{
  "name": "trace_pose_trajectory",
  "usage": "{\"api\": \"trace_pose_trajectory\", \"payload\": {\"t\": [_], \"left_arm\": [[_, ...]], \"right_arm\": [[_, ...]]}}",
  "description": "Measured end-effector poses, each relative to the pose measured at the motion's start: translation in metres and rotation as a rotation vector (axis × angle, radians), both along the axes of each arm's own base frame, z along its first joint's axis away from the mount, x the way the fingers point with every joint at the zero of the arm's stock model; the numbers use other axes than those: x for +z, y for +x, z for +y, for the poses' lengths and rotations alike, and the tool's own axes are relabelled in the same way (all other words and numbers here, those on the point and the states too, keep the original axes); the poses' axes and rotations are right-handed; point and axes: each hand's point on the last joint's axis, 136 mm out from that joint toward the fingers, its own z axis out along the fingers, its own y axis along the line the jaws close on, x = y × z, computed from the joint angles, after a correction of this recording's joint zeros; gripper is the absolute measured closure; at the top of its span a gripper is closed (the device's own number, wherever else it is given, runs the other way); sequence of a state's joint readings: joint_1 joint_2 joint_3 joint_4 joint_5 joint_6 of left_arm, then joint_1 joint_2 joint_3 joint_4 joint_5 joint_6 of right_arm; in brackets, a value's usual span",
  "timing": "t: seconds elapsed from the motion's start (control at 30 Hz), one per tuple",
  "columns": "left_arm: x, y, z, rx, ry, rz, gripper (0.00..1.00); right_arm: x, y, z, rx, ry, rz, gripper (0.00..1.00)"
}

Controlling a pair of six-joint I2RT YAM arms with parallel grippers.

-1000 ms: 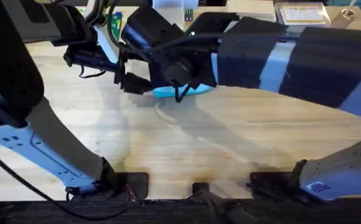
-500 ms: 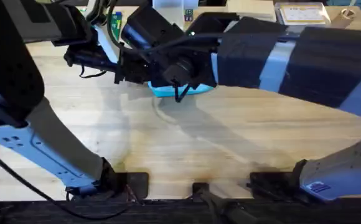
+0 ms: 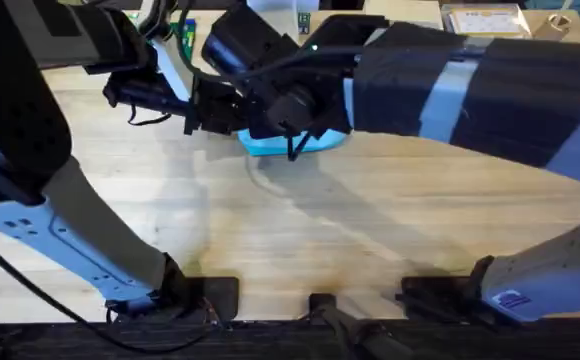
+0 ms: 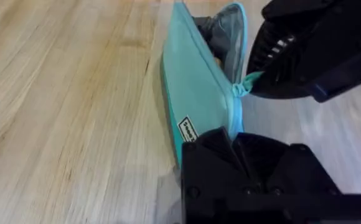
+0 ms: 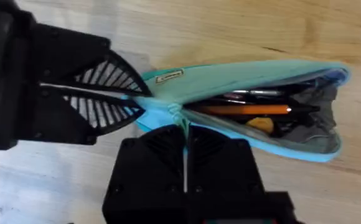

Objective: Unzip the bag, pick up the pens from the table one at a time and place them inside, then zip the bag closed.

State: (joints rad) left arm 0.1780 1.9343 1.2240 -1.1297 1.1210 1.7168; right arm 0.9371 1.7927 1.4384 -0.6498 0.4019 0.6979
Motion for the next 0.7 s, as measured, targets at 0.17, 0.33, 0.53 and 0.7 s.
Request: {"api": "trace_pose_trajectory", "payload": {"t": [0.17, 0.33, 0.53, 0.7], "left_arm": [[0.002, 0.000, -0.003, -0.005, -0.011, -0.002, 0.956], [0.003, 0.000, -0.006, -0.010, -0.017, -0.004, 0.956], [0.004, 0.000, -0.007, -0.011, -0.023, -0.005, 0.958], [0.005, 0.000, -0.008, -0.011, -0.030, -0.009, 0.958]], "right_arm": [[-0.004, 0.004, -0.014, -0.019, -0.019, 0.035, 0.971], [-0.007, 0.008, -0.028, -0.020, -0.043, 0.072, 0.971], [-0.009, 0.013, -0.037, 0.056, -0.087, 0.093, 0.971], [-0.009, 0.018, -0.044, 0.072, -0.100, 0.100, 0.971]]}}
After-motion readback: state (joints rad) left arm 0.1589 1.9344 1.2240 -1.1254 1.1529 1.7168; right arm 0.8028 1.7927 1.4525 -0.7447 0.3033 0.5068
